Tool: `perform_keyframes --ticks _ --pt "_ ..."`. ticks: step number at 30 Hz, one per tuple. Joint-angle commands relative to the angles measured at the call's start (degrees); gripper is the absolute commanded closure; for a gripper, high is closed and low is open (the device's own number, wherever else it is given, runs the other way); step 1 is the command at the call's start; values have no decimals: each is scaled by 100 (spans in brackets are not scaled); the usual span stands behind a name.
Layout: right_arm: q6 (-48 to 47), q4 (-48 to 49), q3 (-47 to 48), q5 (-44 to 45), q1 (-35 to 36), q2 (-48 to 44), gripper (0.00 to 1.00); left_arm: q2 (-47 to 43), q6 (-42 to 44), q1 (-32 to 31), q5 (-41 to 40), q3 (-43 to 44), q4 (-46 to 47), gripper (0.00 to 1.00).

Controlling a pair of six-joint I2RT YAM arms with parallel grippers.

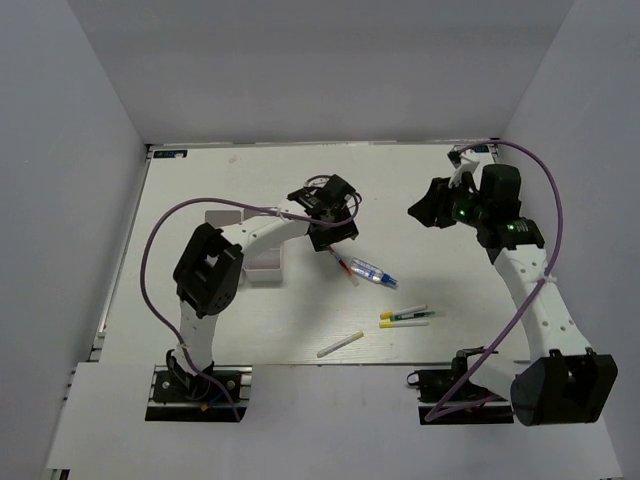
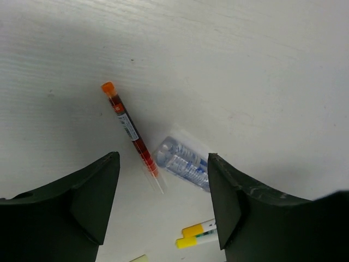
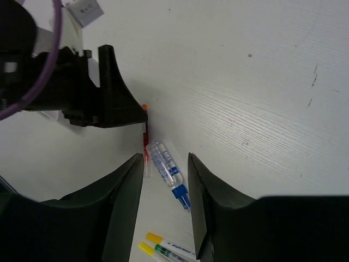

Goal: Sort the stationery into containers
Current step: Grab a piece of stationery with the left arm

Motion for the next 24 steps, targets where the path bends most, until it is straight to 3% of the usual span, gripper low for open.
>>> perform_keyframes --ticks 1,4,8,13,24 --pt "116 141 -116 -310 -158 -433 56 203 -802 -125 -792 459 -757 26" --pt "133 176 -204 -398 -316 -679 54 590 -969 -178 -855 1038 -1284 31" --pt "204 361 -397 -609 -439 -882 54 722 -1040 -283 -960 1101 -1355 34" --pt "212 352 -494 -873 -694 -908 54 1065 -1110 -283 -960 1382 -1505 46" --pt "300 379 -626 -1408 -1116 -908 54 1548 -935 -283 -1022 1585 -1619 56"
